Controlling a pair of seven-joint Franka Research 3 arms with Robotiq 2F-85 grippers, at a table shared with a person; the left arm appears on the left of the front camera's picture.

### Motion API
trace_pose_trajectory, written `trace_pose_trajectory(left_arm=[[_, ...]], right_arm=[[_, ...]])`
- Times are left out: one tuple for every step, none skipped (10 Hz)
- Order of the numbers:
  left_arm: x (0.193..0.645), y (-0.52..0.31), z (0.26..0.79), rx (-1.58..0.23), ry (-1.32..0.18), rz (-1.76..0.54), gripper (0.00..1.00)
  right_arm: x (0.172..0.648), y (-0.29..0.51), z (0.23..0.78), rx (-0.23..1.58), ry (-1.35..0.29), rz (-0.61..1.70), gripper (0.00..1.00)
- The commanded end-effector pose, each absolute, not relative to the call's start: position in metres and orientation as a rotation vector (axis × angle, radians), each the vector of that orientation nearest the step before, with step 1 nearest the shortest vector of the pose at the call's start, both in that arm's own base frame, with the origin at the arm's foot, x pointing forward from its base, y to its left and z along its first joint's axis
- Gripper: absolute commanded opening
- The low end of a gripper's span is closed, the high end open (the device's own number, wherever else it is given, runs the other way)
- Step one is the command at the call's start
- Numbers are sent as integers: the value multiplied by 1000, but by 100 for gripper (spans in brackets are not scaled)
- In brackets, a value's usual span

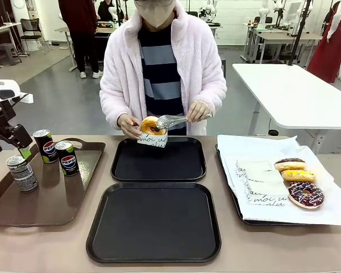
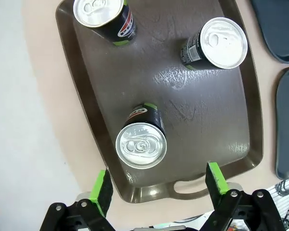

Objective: Set up donuts and drinks on trays.
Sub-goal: Pick up one Pepsi coke and place it on the Flat Tray.

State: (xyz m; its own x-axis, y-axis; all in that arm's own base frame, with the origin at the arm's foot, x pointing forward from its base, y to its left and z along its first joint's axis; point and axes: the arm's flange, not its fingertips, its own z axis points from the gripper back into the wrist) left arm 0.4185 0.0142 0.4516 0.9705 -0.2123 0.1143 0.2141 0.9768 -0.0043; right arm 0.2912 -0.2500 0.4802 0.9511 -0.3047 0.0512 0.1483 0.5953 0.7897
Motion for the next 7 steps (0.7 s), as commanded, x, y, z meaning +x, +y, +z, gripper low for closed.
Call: trace_pose_trajectory(left_arm=[[415,11,464,-12,-110,-225,100],[415,11,464,-12,-110,-225,100],[415,11,464,-12,-110,-225,100],[415,11,464,-12,-110,-225,100],[417,13,461,-14,-116,-222,100],[424,19,457,-43,-106,-167,100],[429,25,451,-59,-86,-107,100]], right_arm=[[291,-249,480,900,-183,-262,100],[291,-249,480,900,-183,-262,100],[291,-249,480,900,-183,-262,100],[291,-249,480,900,-183,-262,100],[291,-249,480,900,-183,-262,100],[291,-249,480,900,-183,-262,100],[291,-249,480,900,-183,-262,100]])
